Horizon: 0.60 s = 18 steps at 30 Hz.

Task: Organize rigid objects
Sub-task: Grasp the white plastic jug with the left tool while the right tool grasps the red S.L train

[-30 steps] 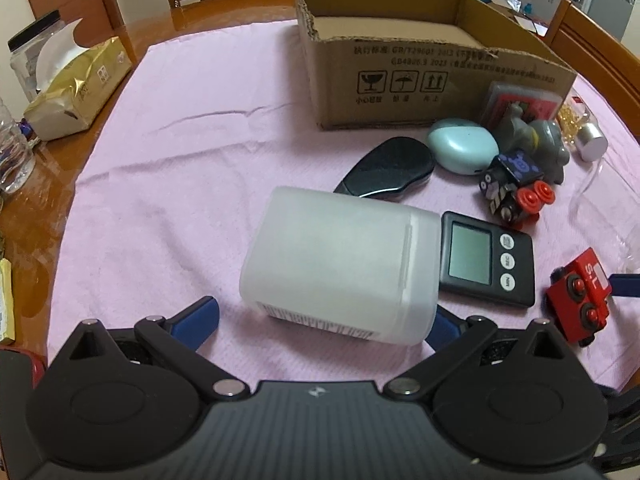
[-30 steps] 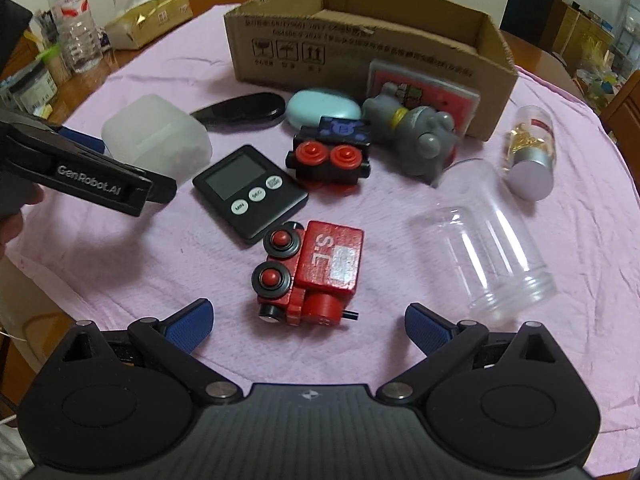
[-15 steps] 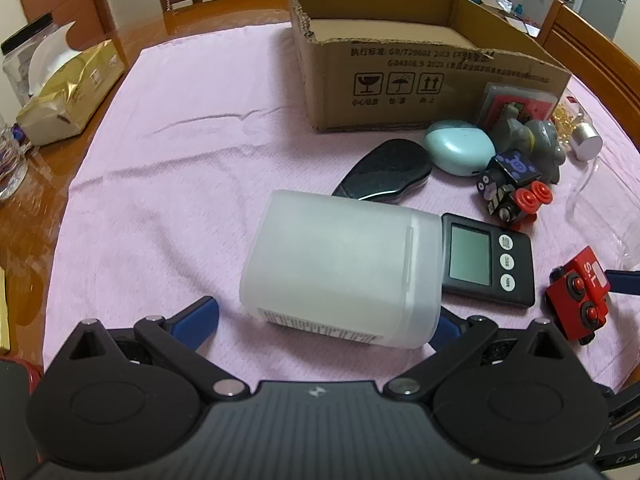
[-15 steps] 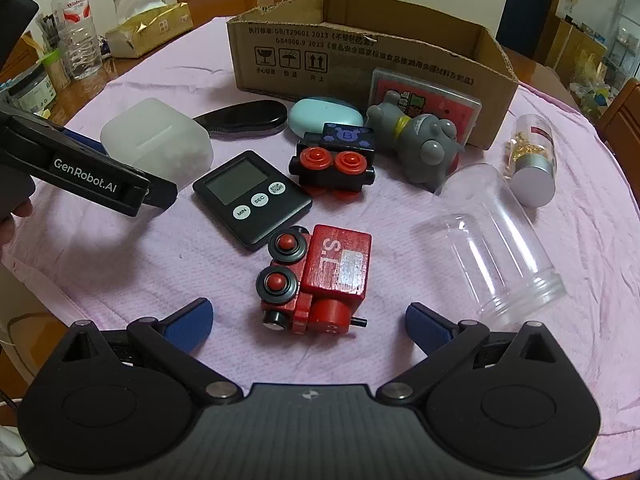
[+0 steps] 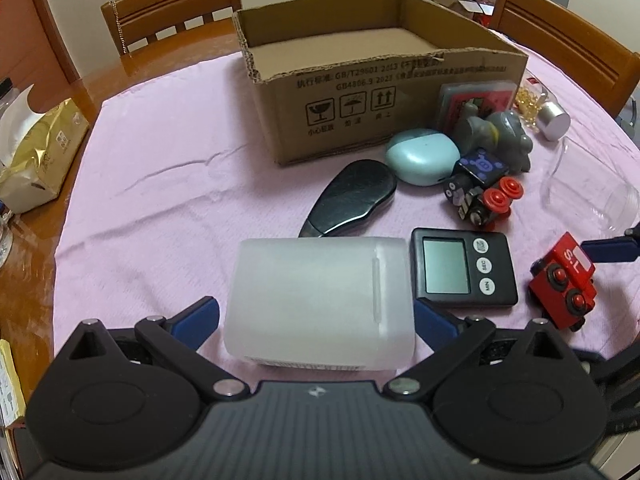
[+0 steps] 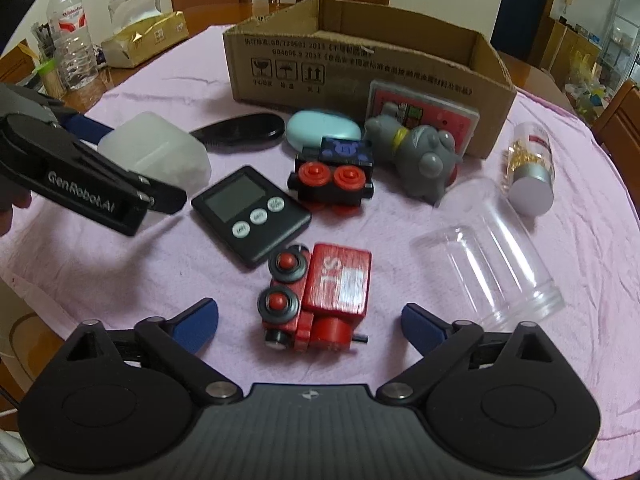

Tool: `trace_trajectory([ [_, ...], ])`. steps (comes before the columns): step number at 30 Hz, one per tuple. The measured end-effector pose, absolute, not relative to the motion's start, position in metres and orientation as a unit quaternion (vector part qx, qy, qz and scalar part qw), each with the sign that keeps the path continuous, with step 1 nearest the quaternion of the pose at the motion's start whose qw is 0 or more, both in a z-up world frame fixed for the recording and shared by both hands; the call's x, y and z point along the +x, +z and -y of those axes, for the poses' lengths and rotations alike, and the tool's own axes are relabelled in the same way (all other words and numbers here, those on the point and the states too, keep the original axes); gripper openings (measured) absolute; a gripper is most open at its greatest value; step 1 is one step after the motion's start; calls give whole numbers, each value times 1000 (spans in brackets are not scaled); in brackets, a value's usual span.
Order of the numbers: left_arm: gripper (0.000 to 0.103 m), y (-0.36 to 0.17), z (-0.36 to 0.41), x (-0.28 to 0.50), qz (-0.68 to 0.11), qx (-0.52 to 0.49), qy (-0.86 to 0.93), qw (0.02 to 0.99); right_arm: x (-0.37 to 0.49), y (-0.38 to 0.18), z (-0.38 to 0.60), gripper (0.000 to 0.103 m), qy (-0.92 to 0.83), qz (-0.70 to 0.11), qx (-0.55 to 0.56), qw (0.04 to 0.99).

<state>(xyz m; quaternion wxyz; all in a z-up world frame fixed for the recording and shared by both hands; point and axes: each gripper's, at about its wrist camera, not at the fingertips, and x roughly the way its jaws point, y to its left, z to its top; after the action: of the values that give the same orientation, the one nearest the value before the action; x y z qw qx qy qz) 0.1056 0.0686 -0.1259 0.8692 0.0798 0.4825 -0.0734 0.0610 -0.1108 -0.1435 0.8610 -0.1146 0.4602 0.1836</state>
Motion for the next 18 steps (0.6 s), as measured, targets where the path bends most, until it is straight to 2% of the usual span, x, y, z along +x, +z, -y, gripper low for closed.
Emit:
trace_trajectory([
  [2,99,-125,-71,106,-483,78,-77,869,63,-142,110,88,183,-458,-113,863],
  [7,90,-122,-72,107,-478,86,-91,870,64,-142,108,73,179,-453,-118,865],
  [13,87,-121,-71,109,-475,96,-104,869,65,-140,109,59,175,-452,-114,867],
  [18,83,-121,-69,111,-481,105,-116,863,65,-139,108,55,169,-452,-119,867],
])
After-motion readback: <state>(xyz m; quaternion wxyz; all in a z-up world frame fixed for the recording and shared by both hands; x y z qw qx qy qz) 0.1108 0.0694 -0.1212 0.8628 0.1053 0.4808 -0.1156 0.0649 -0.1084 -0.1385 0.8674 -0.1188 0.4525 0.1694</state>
